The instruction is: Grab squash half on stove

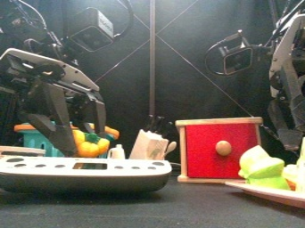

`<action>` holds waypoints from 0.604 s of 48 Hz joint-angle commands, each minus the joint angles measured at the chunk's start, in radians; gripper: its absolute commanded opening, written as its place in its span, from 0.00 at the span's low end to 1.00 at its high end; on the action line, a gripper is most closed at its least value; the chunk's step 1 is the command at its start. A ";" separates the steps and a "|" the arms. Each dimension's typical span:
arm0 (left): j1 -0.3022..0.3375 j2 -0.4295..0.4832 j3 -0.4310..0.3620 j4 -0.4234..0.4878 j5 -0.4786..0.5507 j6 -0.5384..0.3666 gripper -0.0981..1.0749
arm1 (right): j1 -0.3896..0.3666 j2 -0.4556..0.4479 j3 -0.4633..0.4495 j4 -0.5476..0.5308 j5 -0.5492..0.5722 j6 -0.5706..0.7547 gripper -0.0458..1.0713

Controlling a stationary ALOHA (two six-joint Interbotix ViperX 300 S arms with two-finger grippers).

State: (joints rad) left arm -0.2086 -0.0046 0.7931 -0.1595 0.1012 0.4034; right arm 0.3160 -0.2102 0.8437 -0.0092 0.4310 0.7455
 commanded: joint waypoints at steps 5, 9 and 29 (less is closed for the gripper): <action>0.005 -0.049 -0.021 0.002 -0.038 -0.002 0.76 | 0.002 -0.015 -0.021 0.003 -0.003 0.000 0.84; 0.005 -0.074 -0.017 0.002 -0.063 -0.002 0.76 | 0.002 -0.015 -0.029 -0.002 -0.003 0.000 0.84; 0.005 -0.135 0.023 0.021 -0.293 0.005 0.76 | -0.032 -0.086 -0.097 -0.104 -0.103 0.002 0.84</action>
State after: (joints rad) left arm -0.2071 -0.1089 0.8176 -0.1534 -0.0982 0.4050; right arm 0.3053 -0.2454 0.7747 -0.0951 0.3774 0.7455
